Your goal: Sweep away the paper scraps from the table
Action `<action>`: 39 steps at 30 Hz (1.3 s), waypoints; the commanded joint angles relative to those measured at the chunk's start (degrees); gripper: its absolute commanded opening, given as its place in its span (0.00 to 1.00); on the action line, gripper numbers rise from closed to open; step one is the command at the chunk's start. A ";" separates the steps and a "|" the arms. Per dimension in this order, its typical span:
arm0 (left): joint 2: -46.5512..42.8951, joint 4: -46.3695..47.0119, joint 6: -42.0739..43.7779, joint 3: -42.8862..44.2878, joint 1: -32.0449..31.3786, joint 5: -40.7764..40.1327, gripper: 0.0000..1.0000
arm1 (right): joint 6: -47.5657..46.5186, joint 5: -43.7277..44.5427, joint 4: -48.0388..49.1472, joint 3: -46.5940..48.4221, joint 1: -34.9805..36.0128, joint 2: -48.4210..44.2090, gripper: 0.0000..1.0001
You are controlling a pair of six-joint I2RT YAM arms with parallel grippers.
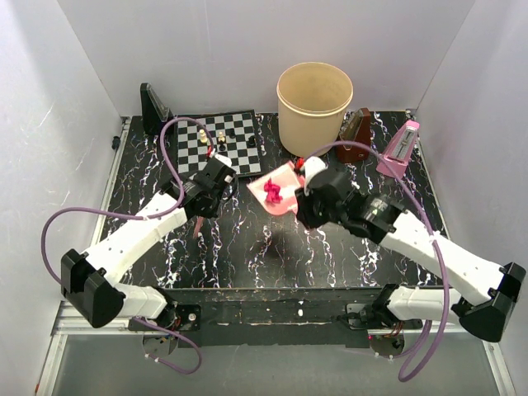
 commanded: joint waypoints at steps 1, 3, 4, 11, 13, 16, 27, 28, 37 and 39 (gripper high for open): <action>-7.68 6.89 1.82 -4.65 -0.15 -0.66 0.00 | -2.34 -0.46 -7.10 13.84 -4.96 4.84 0.01; -10.32 8.91 1.65 -6.76 -0.15 0.30 0.00 | -3.04 -3.44 -8.69 19.91 -8.91 8.18 0.01; -11.81 9.96 1.82 -7.90 -0.15 0.91 0.00 | -3.65 -4.76 -9.30 23.42 -10.50 10.11 0.01; -16.57 14.28 1.91 -13.10 -0.15 3.99 0.00 | -4.37 -14.42 -12.38 53.54 -22.28 29.25 0.01; -16.31 14.28 1.91 -13.10 -0.15 4.43 0.00 | -2.88 -16.98 -13.79 63.14 -24.91 35.32 0.01; -15.52 14.02 2.00 -13.10 -0.15 4.44 0.00 | 1.77 -23.29 -12.23 73.09 -29.74 42.36 0.01; -15.60 13.84 1.82 -13.28 -0.15 3.47 0.00 | 59.02 -58.38 65.48 34.66 -47.15 40.35 0.01; -15.60 13.75 1.82 -13.28 -0.15 3.56 0.00 | 66.32 -59.08 74.79 31.75 -47.95 41.75 0.01; -15.86 13.84 1.73 -13.10 -0.24 3.73 0.00 | 94.52 -60.23 108.47 25.91 -50.15 51.96 0.01; -15.86 13.84 1.73 -13.28 -0.15 3.65 0.00 | 92.68 -61.28 105.58 26.44 -50.15 50.74 0.01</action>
